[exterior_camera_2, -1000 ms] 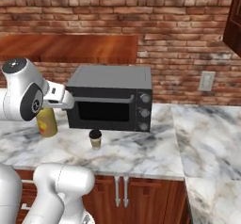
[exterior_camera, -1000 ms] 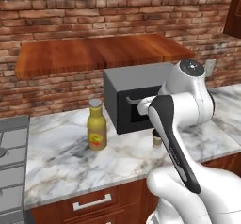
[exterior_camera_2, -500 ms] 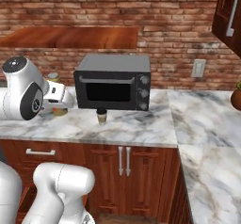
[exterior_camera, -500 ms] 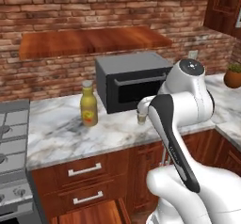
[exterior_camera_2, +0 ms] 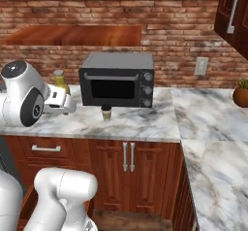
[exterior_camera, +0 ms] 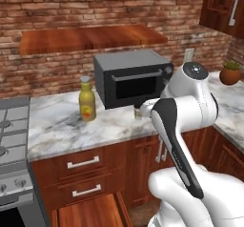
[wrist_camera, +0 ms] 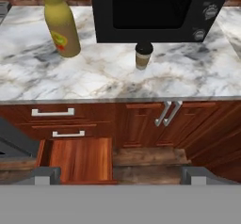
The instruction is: Move the drinks to the dining counter.
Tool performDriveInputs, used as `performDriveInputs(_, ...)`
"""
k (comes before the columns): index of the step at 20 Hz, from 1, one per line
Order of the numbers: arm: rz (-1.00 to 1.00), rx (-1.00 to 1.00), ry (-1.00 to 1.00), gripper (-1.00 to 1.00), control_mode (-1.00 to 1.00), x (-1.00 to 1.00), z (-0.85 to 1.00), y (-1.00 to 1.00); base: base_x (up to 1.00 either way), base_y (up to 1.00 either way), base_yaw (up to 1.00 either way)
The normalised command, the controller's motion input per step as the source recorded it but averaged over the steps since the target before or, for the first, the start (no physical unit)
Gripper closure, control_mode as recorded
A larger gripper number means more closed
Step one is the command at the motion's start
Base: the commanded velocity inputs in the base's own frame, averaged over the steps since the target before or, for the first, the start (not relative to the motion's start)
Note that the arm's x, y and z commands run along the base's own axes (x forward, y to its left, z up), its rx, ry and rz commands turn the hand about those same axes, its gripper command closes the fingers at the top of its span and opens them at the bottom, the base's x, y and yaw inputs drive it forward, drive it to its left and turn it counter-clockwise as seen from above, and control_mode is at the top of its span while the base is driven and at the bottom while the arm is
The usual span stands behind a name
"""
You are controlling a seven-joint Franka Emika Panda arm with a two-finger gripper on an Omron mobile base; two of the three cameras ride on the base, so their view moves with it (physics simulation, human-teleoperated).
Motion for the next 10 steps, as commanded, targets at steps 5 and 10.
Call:
performDriveInputs(5,0.00,0.00,0.00,-1.00,1.00,0.00,0.00,0.00,0.41,1.00,0.00)
performDriveInputs(10,0.00,0.00,0.00,-1.00,1.00,0.00,0.00,0.00,-0.06,1.00,0.00)
